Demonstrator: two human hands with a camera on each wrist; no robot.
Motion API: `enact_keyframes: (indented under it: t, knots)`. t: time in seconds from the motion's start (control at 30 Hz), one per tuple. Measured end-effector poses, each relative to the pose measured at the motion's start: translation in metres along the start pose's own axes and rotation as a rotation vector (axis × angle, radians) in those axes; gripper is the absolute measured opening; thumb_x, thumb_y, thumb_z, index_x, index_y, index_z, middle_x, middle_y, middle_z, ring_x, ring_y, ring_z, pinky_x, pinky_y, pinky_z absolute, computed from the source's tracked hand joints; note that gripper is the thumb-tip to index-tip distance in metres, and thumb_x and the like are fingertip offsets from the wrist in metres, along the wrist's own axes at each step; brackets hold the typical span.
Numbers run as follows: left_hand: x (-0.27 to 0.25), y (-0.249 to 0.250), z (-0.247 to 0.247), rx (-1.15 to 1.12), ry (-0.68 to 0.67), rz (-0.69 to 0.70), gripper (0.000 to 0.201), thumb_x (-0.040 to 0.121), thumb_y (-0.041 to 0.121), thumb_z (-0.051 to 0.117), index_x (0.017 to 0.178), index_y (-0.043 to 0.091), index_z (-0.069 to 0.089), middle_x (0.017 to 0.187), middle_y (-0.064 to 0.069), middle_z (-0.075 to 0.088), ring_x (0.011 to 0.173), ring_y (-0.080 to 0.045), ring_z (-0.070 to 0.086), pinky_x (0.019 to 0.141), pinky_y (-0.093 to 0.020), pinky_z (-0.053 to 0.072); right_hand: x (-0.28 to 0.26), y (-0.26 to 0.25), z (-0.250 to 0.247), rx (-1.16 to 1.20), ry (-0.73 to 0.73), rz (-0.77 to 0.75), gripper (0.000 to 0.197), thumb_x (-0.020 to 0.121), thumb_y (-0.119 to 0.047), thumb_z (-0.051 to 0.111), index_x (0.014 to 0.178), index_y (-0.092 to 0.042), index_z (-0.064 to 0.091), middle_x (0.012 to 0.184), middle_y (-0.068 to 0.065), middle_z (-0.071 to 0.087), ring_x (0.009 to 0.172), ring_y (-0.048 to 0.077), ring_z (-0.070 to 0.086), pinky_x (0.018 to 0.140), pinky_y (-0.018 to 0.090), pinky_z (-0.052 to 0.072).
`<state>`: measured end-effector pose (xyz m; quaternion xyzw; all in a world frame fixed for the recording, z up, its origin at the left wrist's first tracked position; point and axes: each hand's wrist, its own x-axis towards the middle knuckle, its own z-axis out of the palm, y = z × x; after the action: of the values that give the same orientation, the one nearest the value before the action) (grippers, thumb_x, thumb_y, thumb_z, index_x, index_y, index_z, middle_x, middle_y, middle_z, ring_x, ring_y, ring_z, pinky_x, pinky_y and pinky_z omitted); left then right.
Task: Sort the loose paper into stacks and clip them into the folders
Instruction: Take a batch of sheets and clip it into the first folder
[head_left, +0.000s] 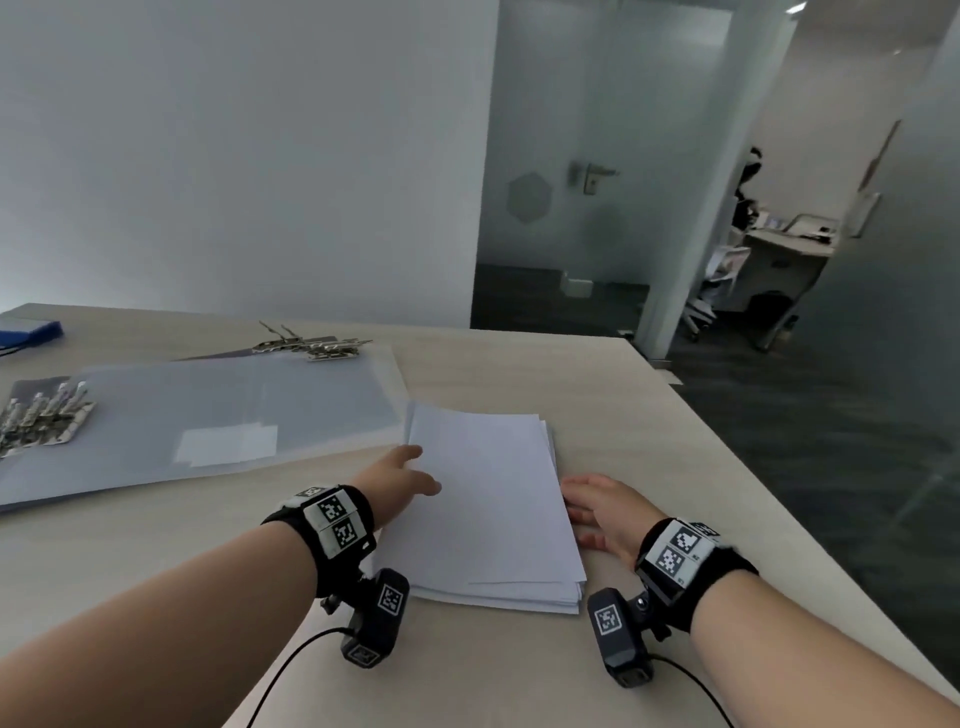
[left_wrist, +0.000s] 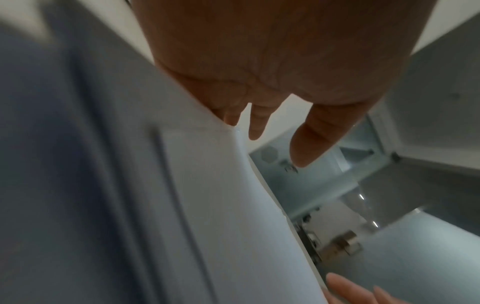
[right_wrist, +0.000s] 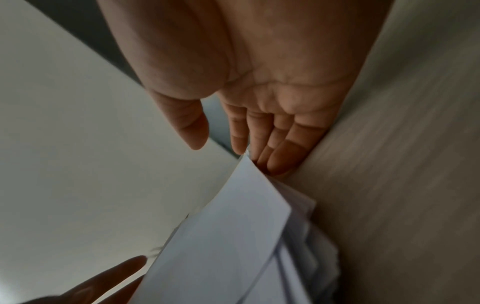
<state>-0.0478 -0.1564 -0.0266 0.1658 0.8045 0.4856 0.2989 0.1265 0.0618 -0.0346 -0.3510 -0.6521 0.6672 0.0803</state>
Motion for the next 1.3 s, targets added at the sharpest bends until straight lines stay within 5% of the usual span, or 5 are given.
enact_keyframes:
  t: [0.53, 0.67, 0.87, 1.07, 1.3]
  knots:
    - [0.057, 0.061, 0.134, 0.329, -0.182, 0.050, 0.028, 0.089, 0.021, 0.064, 0.117, 0.023, 0.057, 0.128, -0.003, 0.050, 0.116, -0.023, 0.050, 0.098, -0.028, 0.037, -0.012, 0.016, -0.144, 0.138, 0.168, 0.050, 0.030, 0.086, -0.017, 0.068, 0.114, -0.006, 0.062, 0.112, 0.015, 0.074, 0.087, 0.023, 0.072, 0.083, 0.039, 0.057]
    - [0.060, 0.055, 0.132, 0.328, -0.213, 0.064, 0.071, 0.087, 0.027, 0.068, 0.150, 0.018, 0.036, 0.155, -0.003, 0.034, 0.138, -0.023, 0.038, 0.109, -0.028, 0.030, -0.008, 0.019, -0.146, 0.186, 0.237, 0.056, 0.012, 0.089, -0.008, 0.062, 0.100, -0.005, 0.061, 0.096, 0.019, 0.069, 0.081, 0.029, 0.070, 0.071, 0.036, 0.060]
    - [0.054, 0.063, 0.136, 0.399, -0.253, 0.102, 0.063, 0.057, 0.041, 0.056, 0.118, 0.025, 0.052, 0.118, 0.010, 0.049, 0.132, -0.022, 0.043, 0.091, -0.020, 0.030, -0.008, 0.025, -0.152, 0.153, 0.259, 0.062, 0.005, 0.090, -0.007, 0.063, 0.092, -0.002, 0.062, 0.076, 0.014, 0.067, 0.064, 0.024, 0.067, 0.063, 0.034, 0.060]
    - [0.061, 0.053, 0.133, 0.411, -0.250, 0.098, 0.127, 0.035, 0.062, 0.060, 0.152, 0.022, 0.028, 0.162, 0.004, 0.019, 0.147, -0.020, 0.024, 0.119, -0.034, 0.021, -0.005, 0.029, -0.155, 0.177, 0.260, 0.055, 0.008, 0.087, -0.004, 0.066, 0.082, -0.004, 0.060, 0.071, 0.012, 0.064, 0.064, 0.025, 0.067, 0.073, 0.040, 0.061]
    - [0.060, 0.053, 0.132, 0.484, -0.288, 0.118, 0.121, 0.043, 0.063, 0.059, 0.153, 0.026, 0.026, 0.163, 0.007, 0.011, 0.149, -0.017, 0.018, 0.120, -0.032, 0.016, -0.005, 0.032, -0.156, 0.219, 0.237, 0.020, 0.010, 0.091, 0.001, 0.060, 0.101, 0.000, 0.060, 0.083, 0.018, 0.070, 0.066, 0.025, 0.070, 0.066, 0.036, 0.062]
